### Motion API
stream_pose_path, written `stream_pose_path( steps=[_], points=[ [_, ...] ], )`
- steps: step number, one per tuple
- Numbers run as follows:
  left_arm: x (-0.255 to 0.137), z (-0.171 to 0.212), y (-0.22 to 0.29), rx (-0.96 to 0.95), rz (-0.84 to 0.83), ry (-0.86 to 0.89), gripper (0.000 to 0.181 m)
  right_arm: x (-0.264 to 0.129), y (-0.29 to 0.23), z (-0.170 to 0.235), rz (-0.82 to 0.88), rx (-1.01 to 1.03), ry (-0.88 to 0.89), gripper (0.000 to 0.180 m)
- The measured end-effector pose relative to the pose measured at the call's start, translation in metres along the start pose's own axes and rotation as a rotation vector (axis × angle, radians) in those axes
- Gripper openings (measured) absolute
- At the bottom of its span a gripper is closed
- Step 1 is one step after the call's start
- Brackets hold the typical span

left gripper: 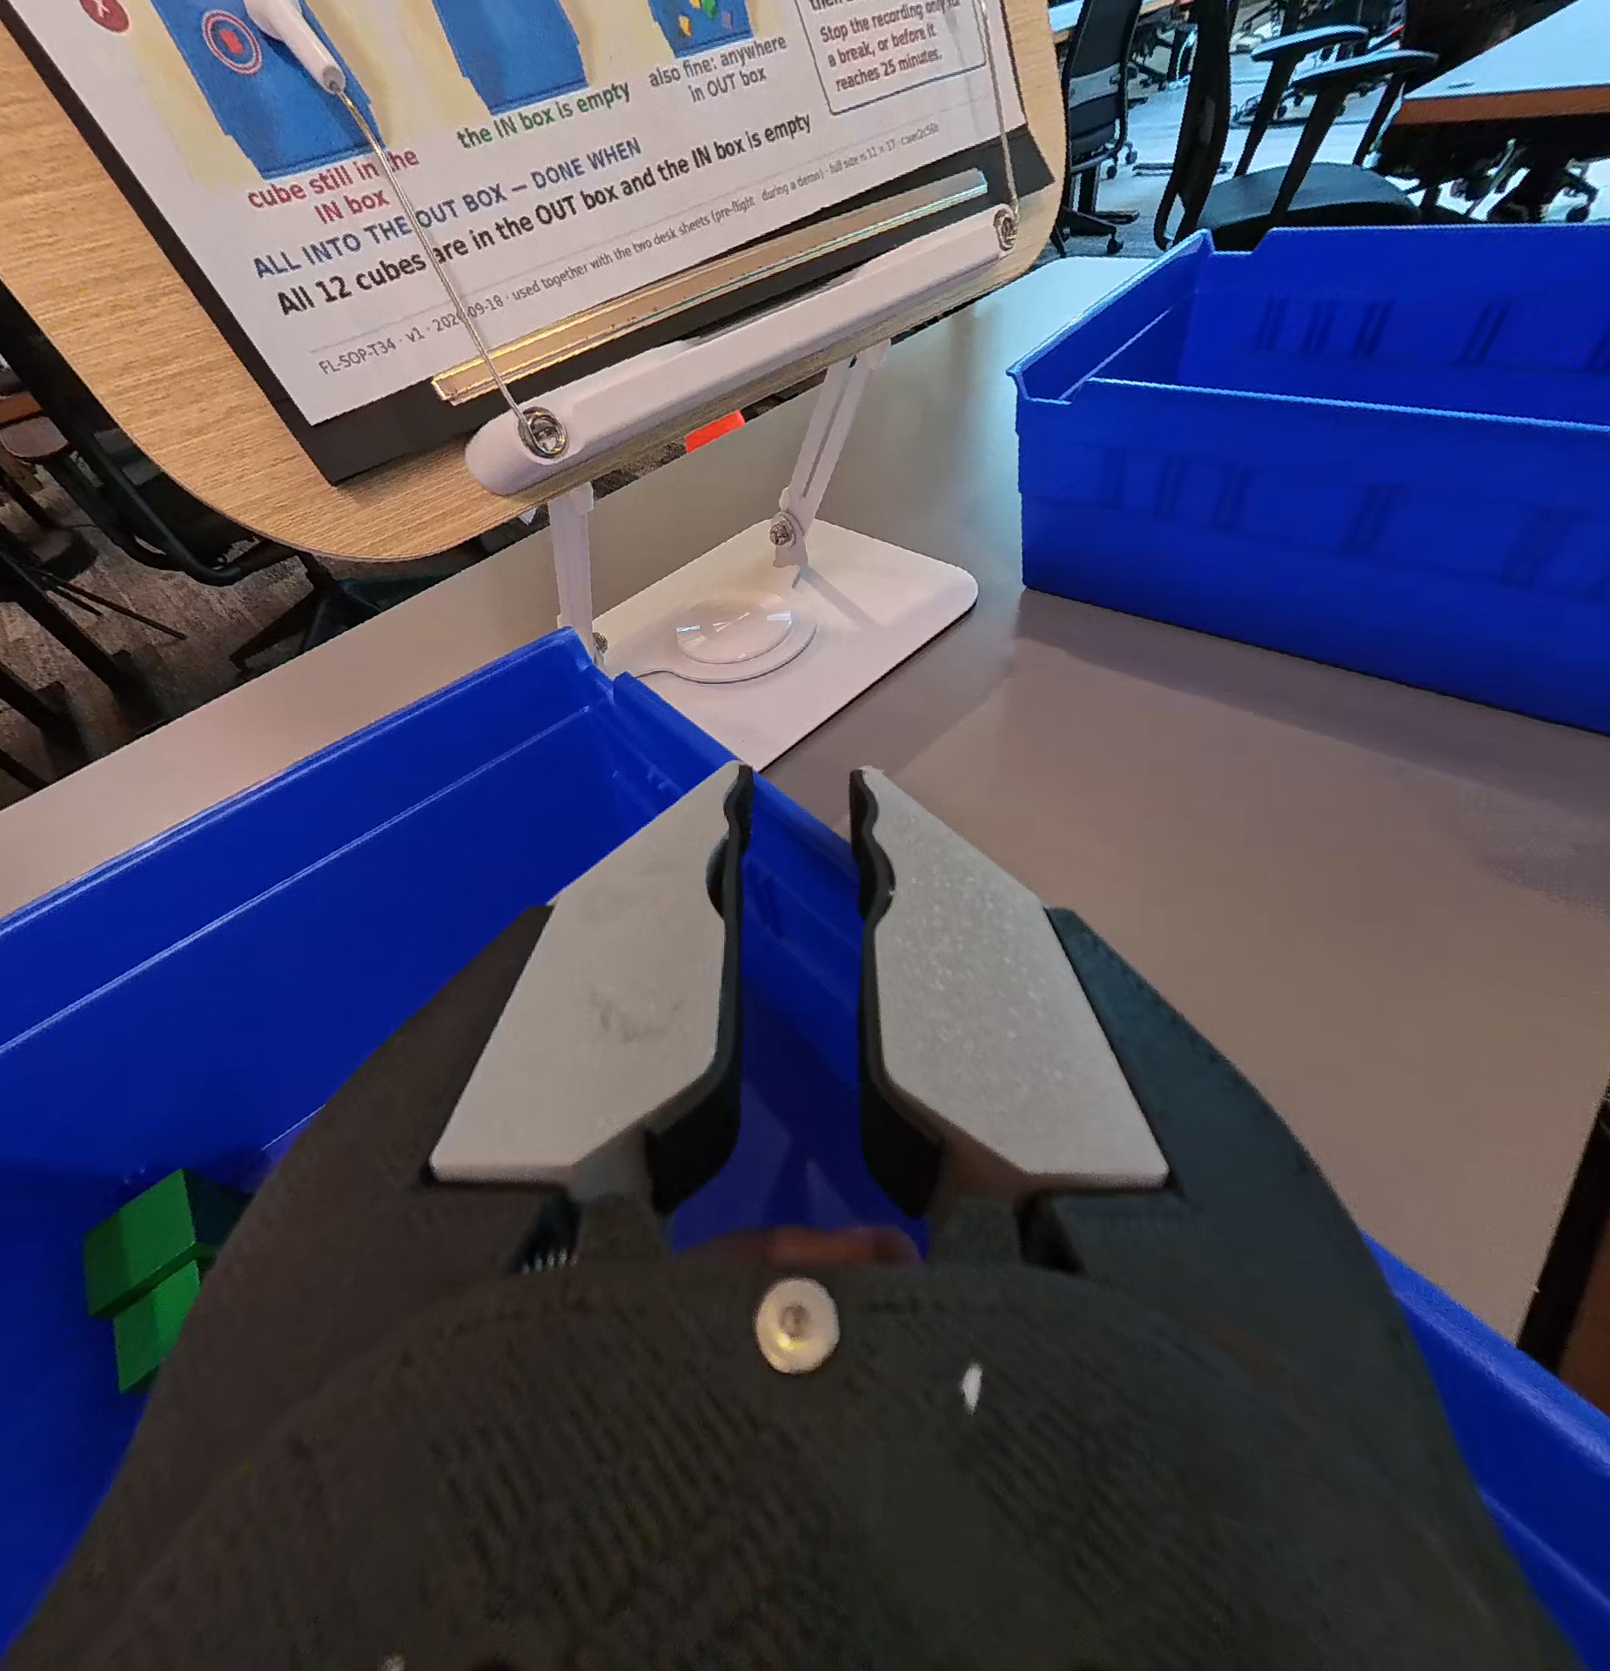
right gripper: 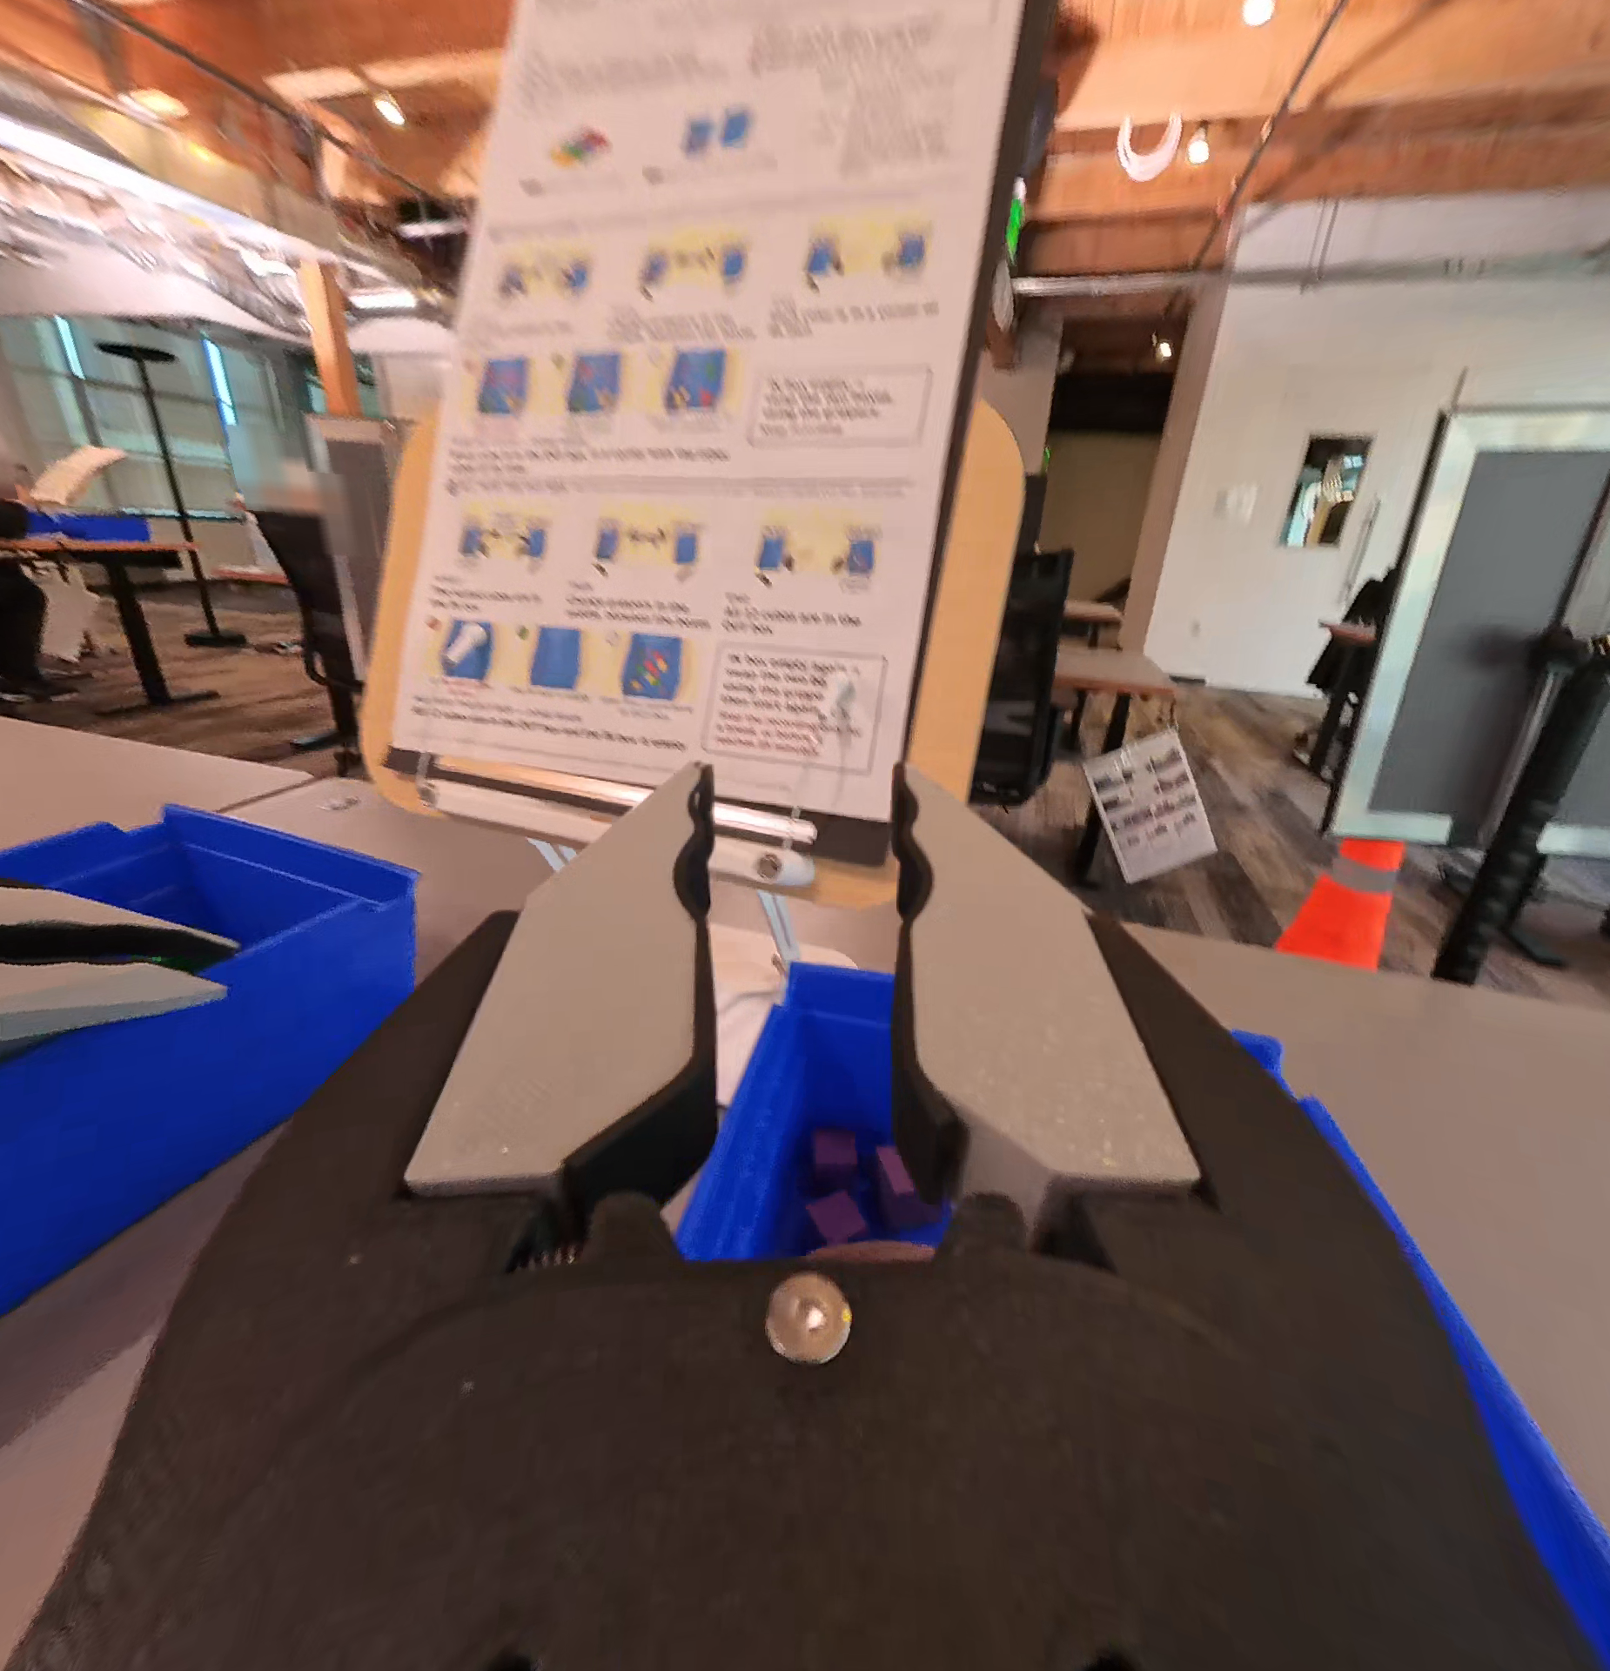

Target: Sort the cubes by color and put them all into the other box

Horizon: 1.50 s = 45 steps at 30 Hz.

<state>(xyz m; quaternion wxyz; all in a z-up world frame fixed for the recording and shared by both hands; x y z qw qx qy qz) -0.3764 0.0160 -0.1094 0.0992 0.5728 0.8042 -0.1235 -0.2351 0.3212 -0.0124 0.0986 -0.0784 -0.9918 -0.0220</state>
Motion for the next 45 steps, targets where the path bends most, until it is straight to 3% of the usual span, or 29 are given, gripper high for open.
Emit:
stream_pose_path(
  steps=[5, 9, 16, 21, 23, 26, 29, 33, 38, 45],
  points=[
    [0.0, 0.0, 0.0, -0.007, -0.001, 0.002, 0.02, -0.008, -0.027, -0.005, -0.045, -0.042, 0.026, 0.038],
    [0.0, 0.0, 0.0, -0.001, -0.009, -0.001, 0.02, -0.009, -0.059, 0.003, -0.201, 0.029, -0.032, 0.043],
    [-0.002, 0.0, -0.001, 0.005, -0.042, -0.013, 0.022, -0.025, -0.099, -0.002, -0.276, -0.137, -0.033, 0.043],
    [-0.017, -0.002, -0.014, -0.001, -0.216, 0.009, 0.024, -0.027, -0.118, 0.01, -0.328, -0.11, -0.091, 0.043],
    [-0.023, -0.001, -0.027, -0.051, -0.36, 0.001, 0.028, -0.028, -0.132, 0.019, -0.374, -0.117, -0.132, 0.043],
    [-0.031, 0.005, -0.044, -0.109, -0.515, -0.044, 0.04, -0.031, -0.155, 0.036, -0.417, -0.202, -0.185, 0.043],
    [-0.039, 0.012, -0.056, -0.165, -0.56, -0.092, 0.041, -0.033, -0.17, 0.051, -0.427, -0.305, -0.209, 0.043],
    [-0.053, 0.023, -0.072, -0.281, -0.555, -0.212, 0.033, -0.034, -0.179, 0.062, -0.444, -0.344, -0.241, 0.043],
    [-0.07, 0.032, -0.085, -0.414, -0.512, -0.21, 0.035, -0.032, -0.177, 0.064, -0.447, -0.314, -0.256, 0.043],
    [-0.062, 0.044, -0.083, -0.406, -0.538, -0.353, 0.034, -0.032, -0.177, 0.065, -0.444, -0.318, -0.256, 0.043]
  ],
)
Point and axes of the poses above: each gripper's, where its closed fingertips meet, x out along the fingers, z out of its underside, y = z × x across the jaws, the point moved 9 cm from there along -x, back along the fingers, and after that the axes turned 11 degrees about z, right-handed, at the moved point
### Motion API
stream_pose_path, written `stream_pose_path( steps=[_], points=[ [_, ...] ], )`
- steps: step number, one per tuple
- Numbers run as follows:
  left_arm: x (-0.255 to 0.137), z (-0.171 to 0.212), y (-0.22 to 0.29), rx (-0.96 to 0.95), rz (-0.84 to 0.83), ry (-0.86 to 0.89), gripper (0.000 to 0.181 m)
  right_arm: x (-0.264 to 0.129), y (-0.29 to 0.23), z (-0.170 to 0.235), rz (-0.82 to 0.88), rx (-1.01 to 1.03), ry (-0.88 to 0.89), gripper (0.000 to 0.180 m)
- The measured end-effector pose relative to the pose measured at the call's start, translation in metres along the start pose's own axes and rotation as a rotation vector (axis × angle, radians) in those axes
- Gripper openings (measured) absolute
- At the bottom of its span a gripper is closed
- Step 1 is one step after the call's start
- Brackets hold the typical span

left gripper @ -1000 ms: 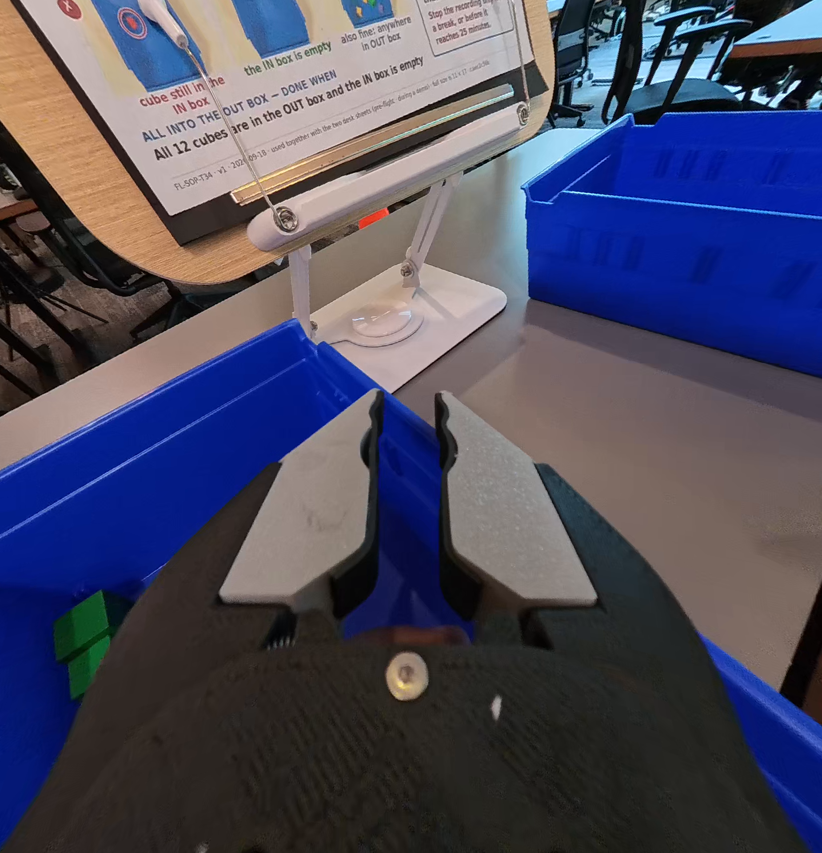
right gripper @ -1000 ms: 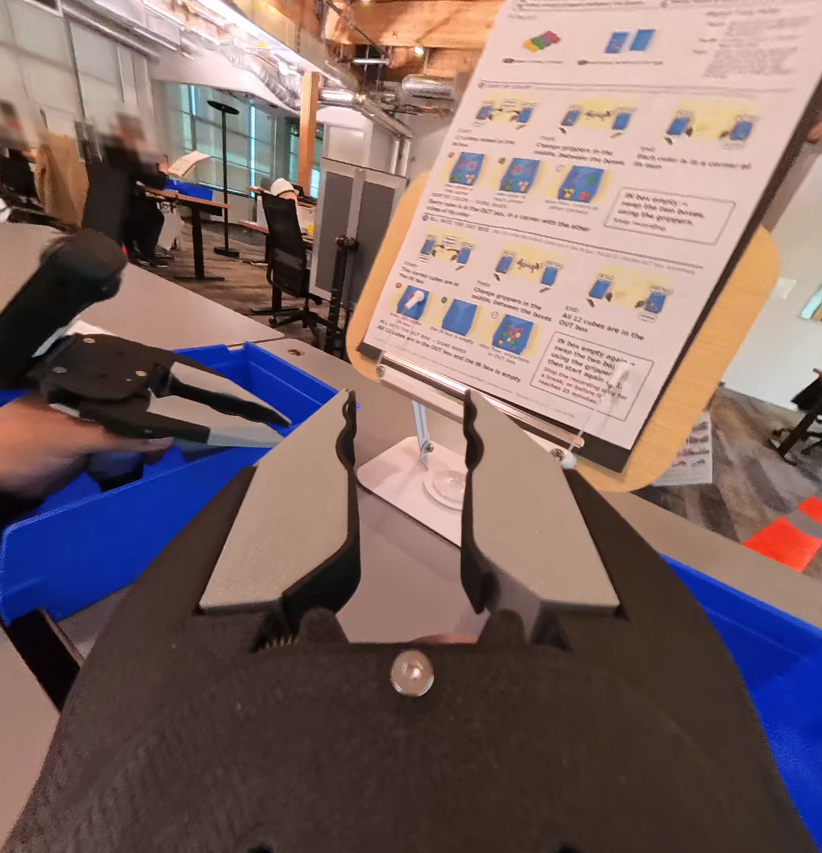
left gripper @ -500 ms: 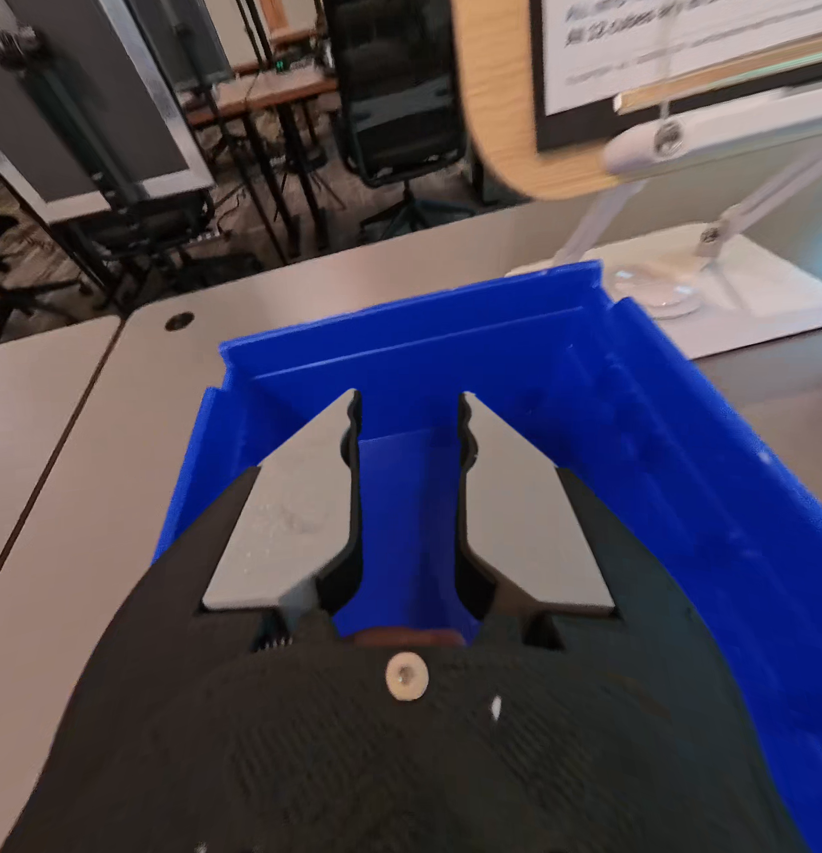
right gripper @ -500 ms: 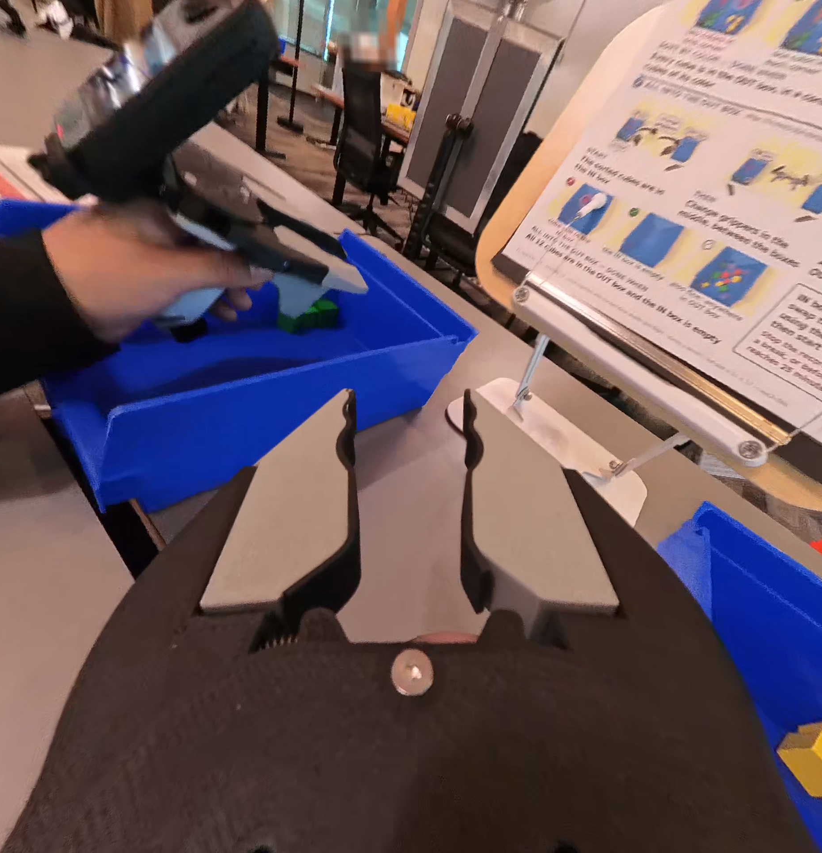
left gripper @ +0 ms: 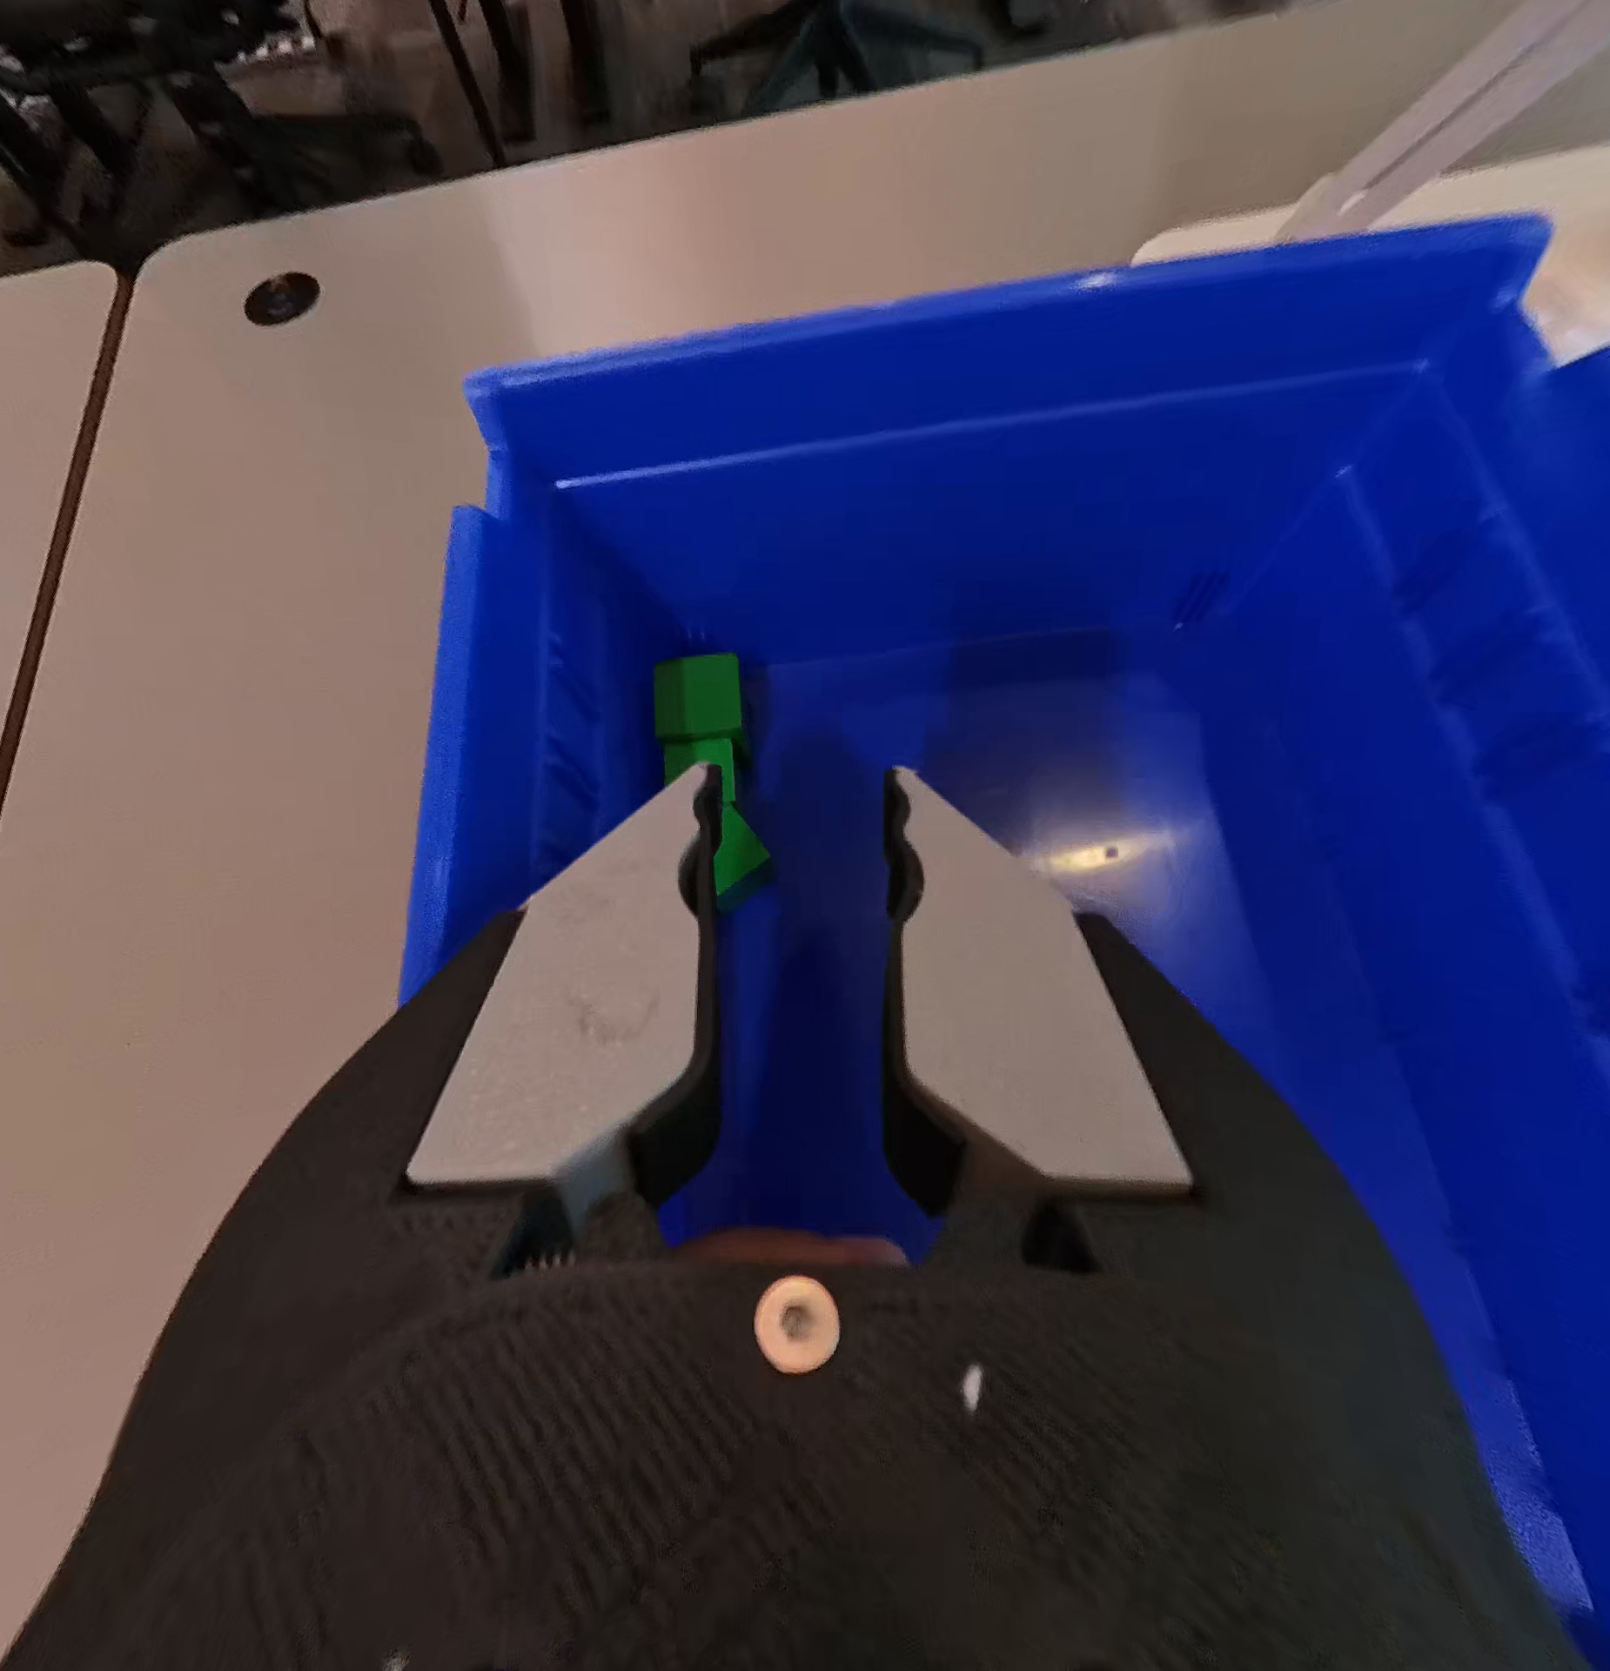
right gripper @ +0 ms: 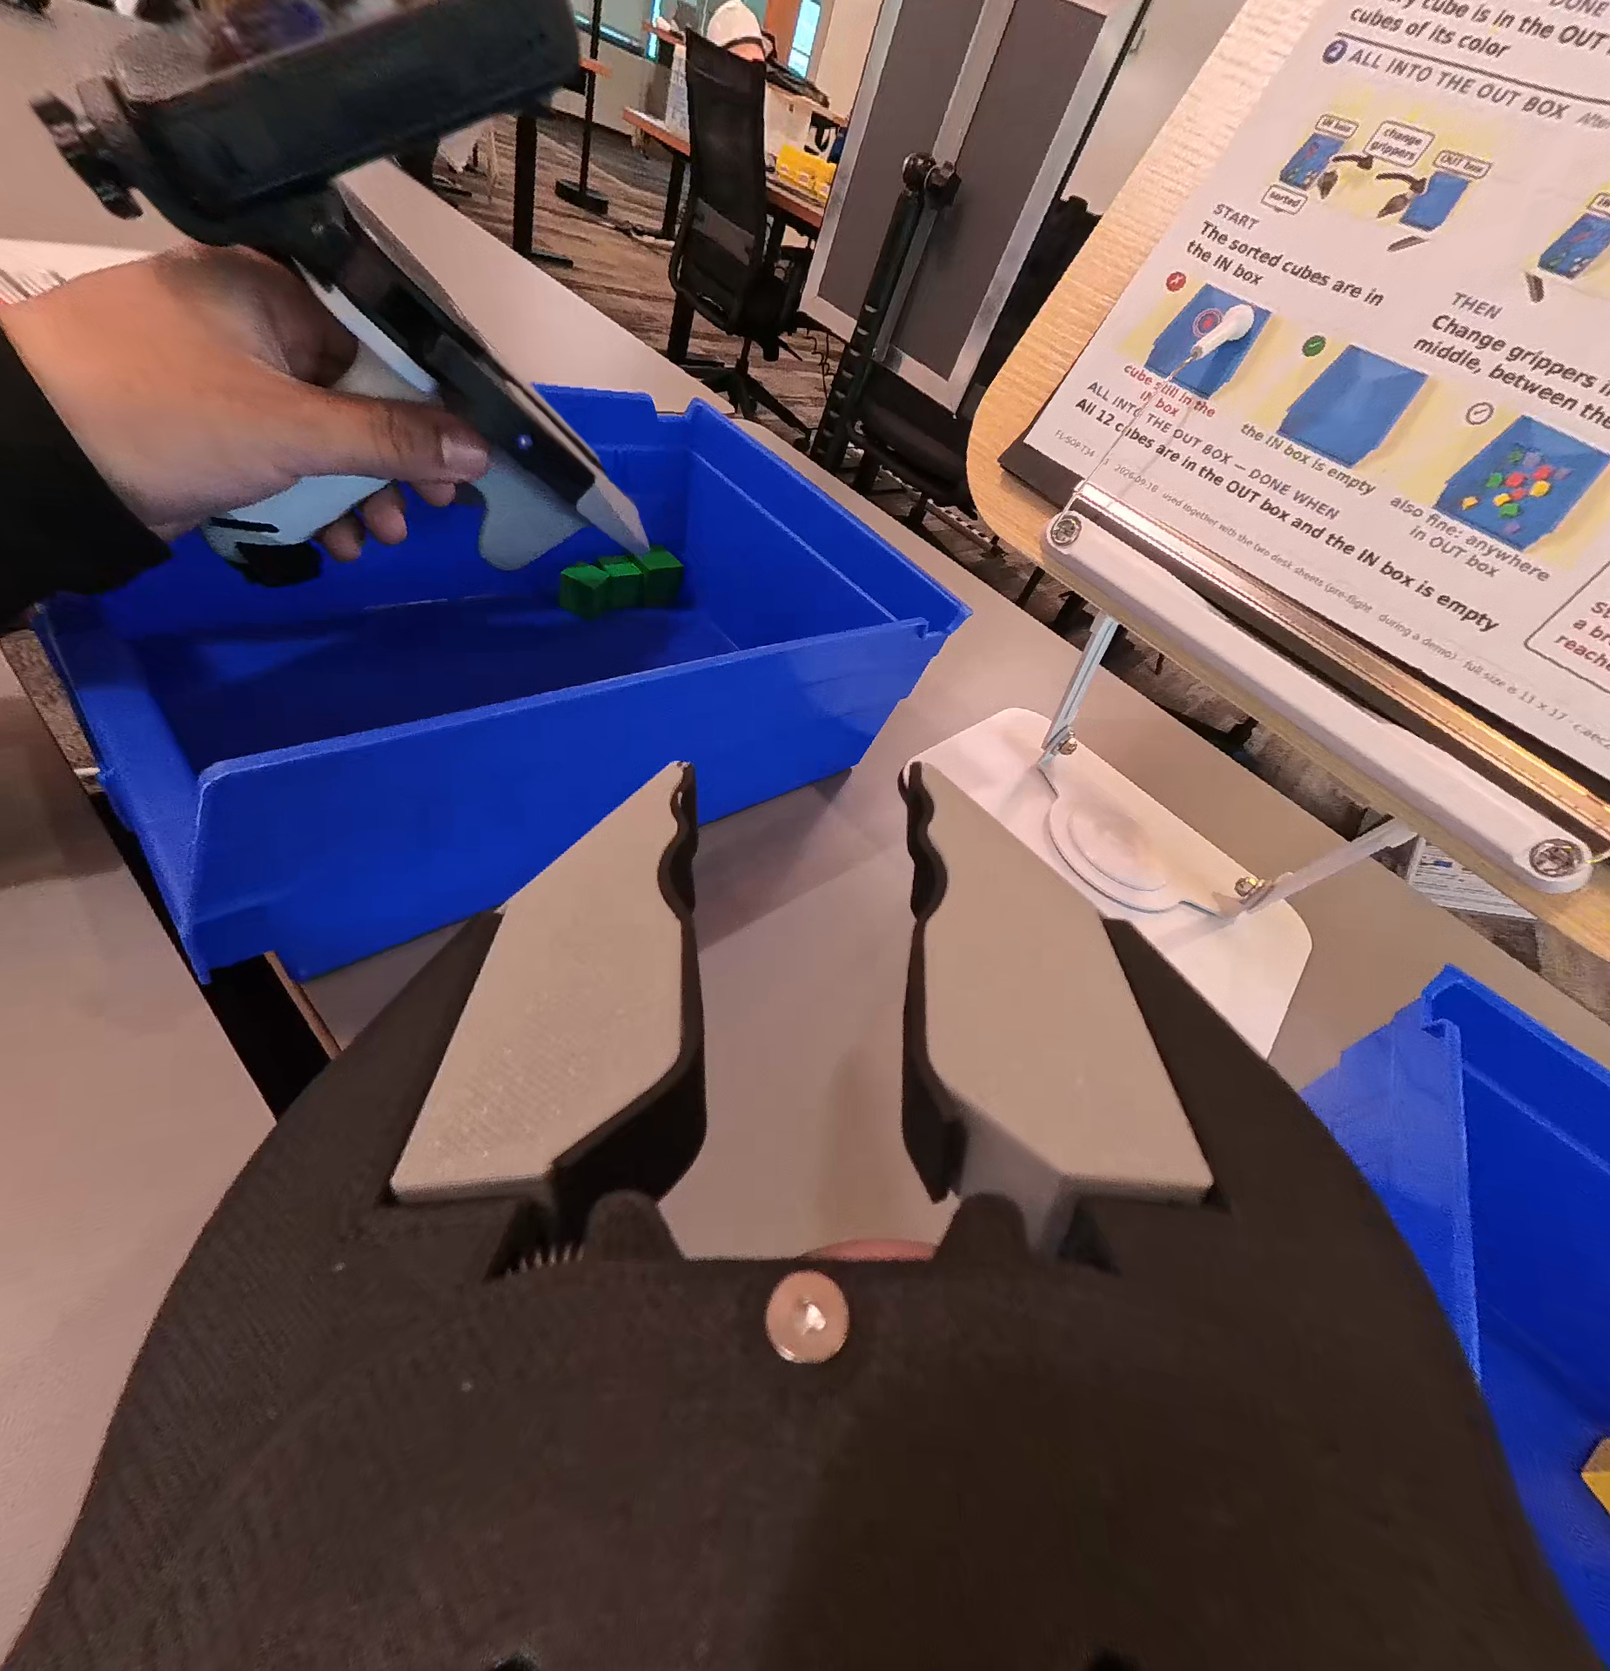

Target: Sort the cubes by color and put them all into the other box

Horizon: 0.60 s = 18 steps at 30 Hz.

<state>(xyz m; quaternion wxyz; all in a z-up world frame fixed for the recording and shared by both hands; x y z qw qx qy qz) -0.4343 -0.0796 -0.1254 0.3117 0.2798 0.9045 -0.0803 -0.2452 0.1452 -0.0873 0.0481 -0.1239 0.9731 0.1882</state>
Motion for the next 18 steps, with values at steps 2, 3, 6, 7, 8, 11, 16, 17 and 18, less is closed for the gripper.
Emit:
stream_pose_path(
  steps=[2, 3, 6, 7, 8, 11, 16, 17, 18],
  points=[
    [0.005, 0.004, 0.002, -0.015, -0.003, -0.041, 0.029, 0.0, -0.001, 0.0, -0.001, -0.002, 0.002, 0.043],
    [0.008, 0.005, 0.003, -0.025, -0.002, -0.059, 0.025, 0.0, -0.001, 0.0, -0.002, -0.003, 0.004, 0.043],
    [0.015, 0.011, 0.0, -0.003, -0.072, -0.099, 0.025, -0.001, -0.001, -0.001, -0.002, -0.006, 0.008, 0.043],
    [0.017, 0.013, -0.002, -0.008, -0.091, -0.118, 0.027, -0.001, -0.001, -0.001, -0.003, -0.006, 0.008, 0.043],
    [0.02, 0.015, -0.004, -0.019, -0.111, -0.134, 0.032, -0.001, -0.001, -0.001, -0.004, -0.005, 0.01, 0.043],
    [0.027, 0.02, -0.007, -0.011, -0.147, -0.145, 0.042, -0.001, -0.002, -0.001, -0.005, -0.008, 0.013, 0.043],
    [0.029, 0.023, -0.004, 0.04, -0.152, -0.147, 0.051, -0.001, -0.003, -0.001, -0.007, -0.011, 0.015, 0.043],
    [0.029, 0.023, -0.003, 0.044, -0.158, -0.151, 0.051, -0.001, -0.003, -0.001, -0.007, -0.011, 0.015, 0.043],
    [0.029, 0.023, -0.003, 0.047, -0.162, -0.156, 0.052, -0.001, -0.003, -0.001, -0.007, -0.011, 0.016, 0.043]
  ],
)
Point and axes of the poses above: each gripper's, where its closed fingertips meet, x out along the fingers, z out of its underside, y = z × x across the jaws, the point moved 9 cm from there along -x, back along the fingers, and after that the axes turned 11 degrees about z, right-handed, at the moved point
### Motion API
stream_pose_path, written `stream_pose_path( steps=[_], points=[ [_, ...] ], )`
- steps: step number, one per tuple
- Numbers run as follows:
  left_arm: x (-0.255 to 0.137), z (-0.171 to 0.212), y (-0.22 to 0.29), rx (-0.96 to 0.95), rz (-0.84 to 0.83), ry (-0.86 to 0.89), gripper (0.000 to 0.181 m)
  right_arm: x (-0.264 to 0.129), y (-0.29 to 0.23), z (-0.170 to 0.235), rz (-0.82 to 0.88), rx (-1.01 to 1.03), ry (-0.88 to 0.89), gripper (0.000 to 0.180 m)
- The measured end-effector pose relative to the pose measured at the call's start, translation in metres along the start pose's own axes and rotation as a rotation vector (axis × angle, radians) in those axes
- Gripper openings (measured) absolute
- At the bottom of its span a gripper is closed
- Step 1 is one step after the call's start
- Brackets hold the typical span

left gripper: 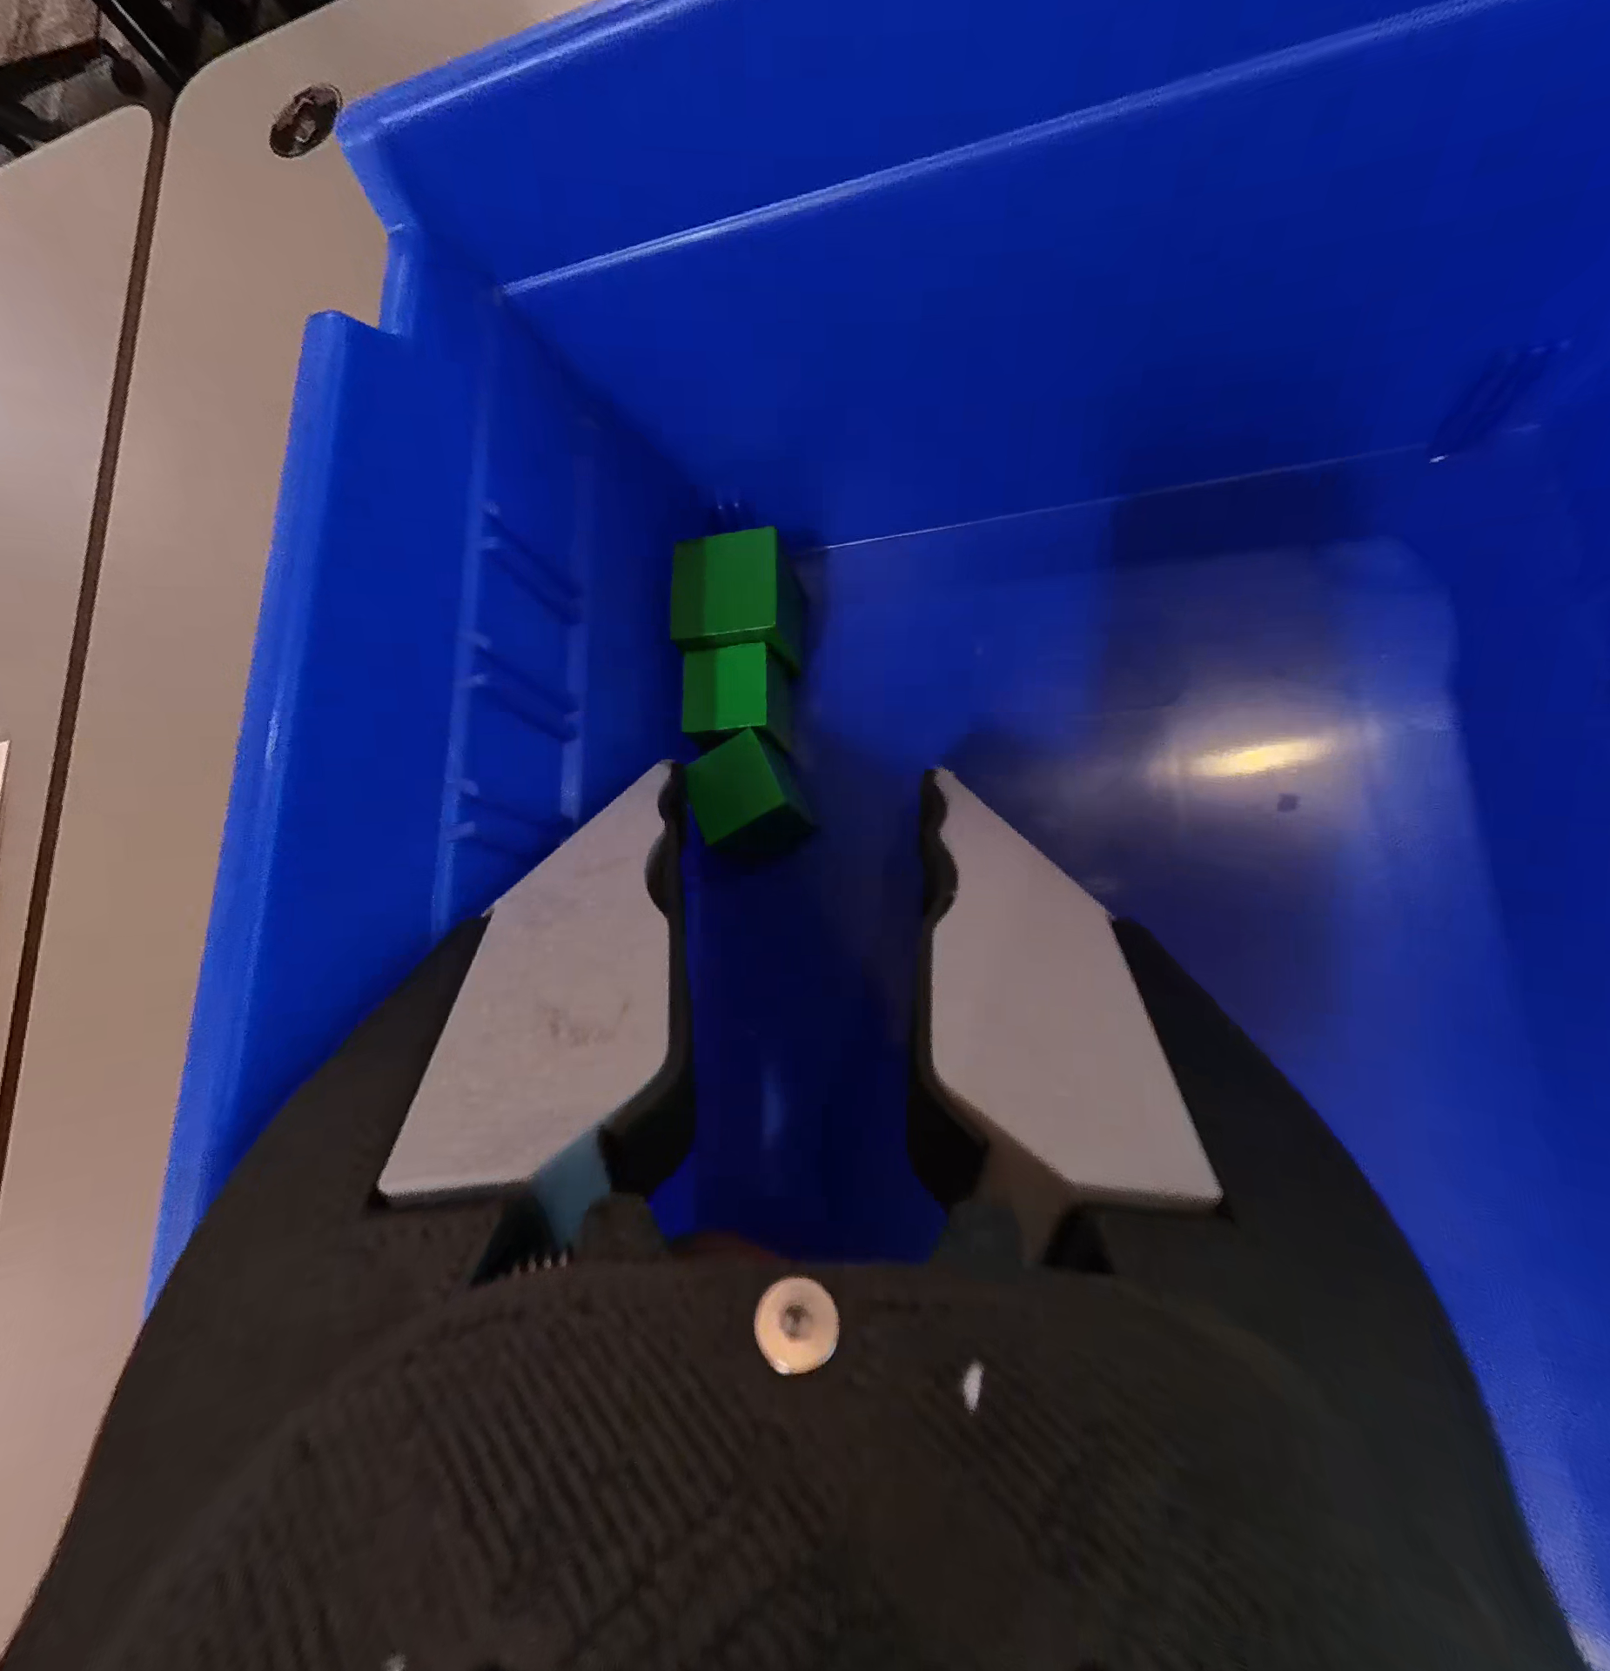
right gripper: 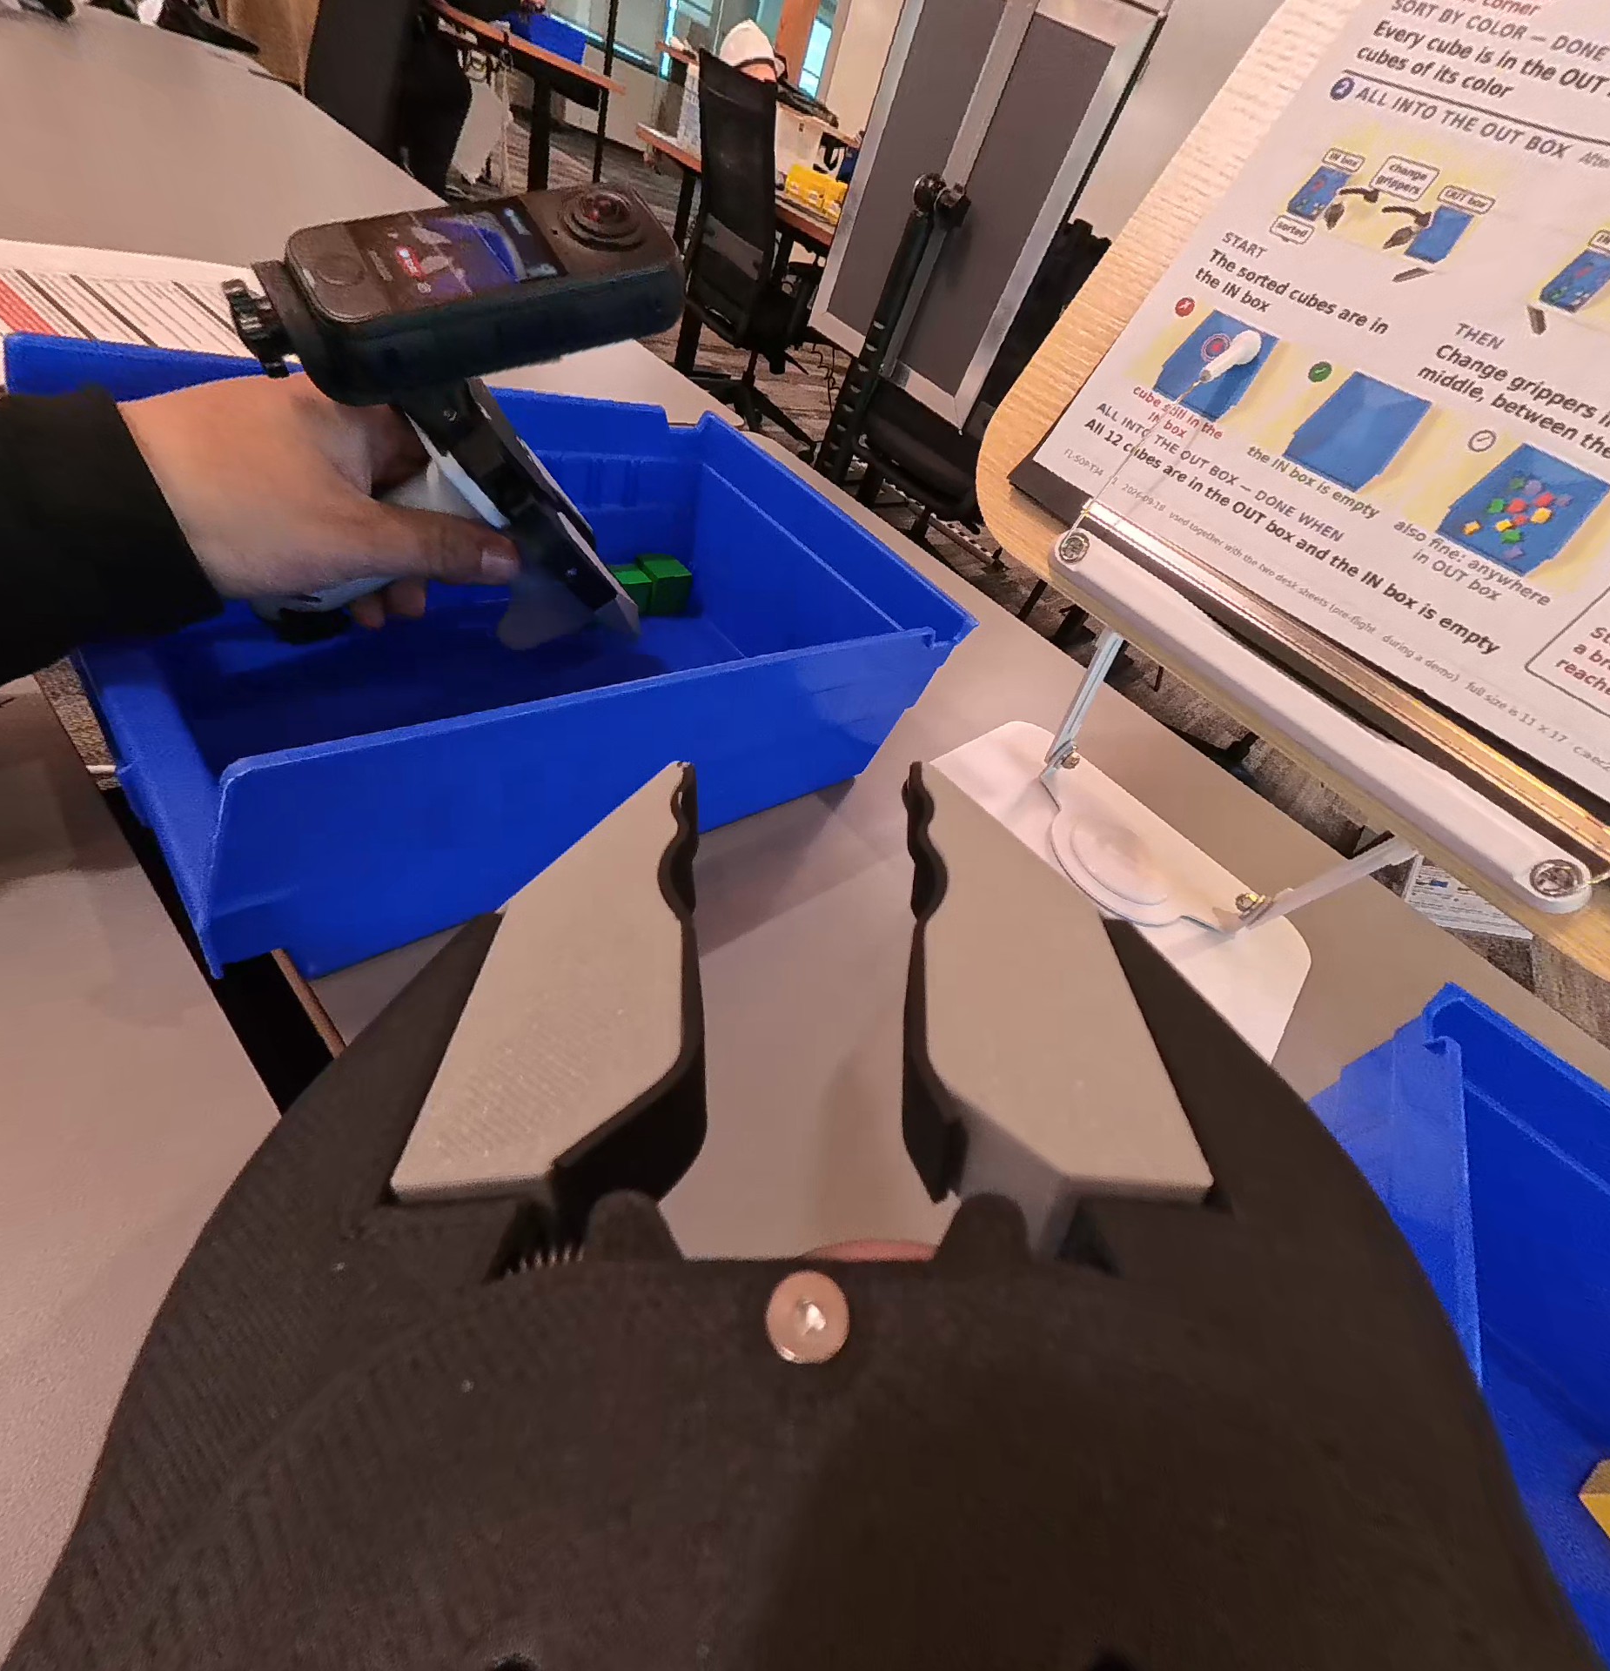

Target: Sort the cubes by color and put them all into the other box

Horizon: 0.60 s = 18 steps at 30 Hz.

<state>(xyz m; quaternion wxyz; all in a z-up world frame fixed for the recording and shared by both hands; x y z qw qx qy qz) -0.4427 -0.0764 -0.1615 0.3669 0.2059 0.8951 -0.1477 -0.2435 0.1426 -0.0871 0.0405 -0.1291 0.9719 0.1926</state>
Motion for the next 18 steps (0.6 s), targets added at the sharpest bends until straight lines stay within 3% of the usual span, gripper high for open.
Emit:
stream_pose_path(
  steps=[18],
  points=[
    [0.0008, 0.0025, 0.0048, 0.054, -0.014, -0.024, 0.061, 0.0006, 0.0052, 0.0009, 0.015, 0.021, -0.003, 0.042]
  ],
)
Point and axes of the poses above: each gripper's, where its closed fingertips meet, x out along the fingers, z out of its underside, y = z × x across the jaws, the point moved 9 cm from there along -x, back along the fingers, and after that the axes turned 11 degrees about z, right-handed, at the moved point
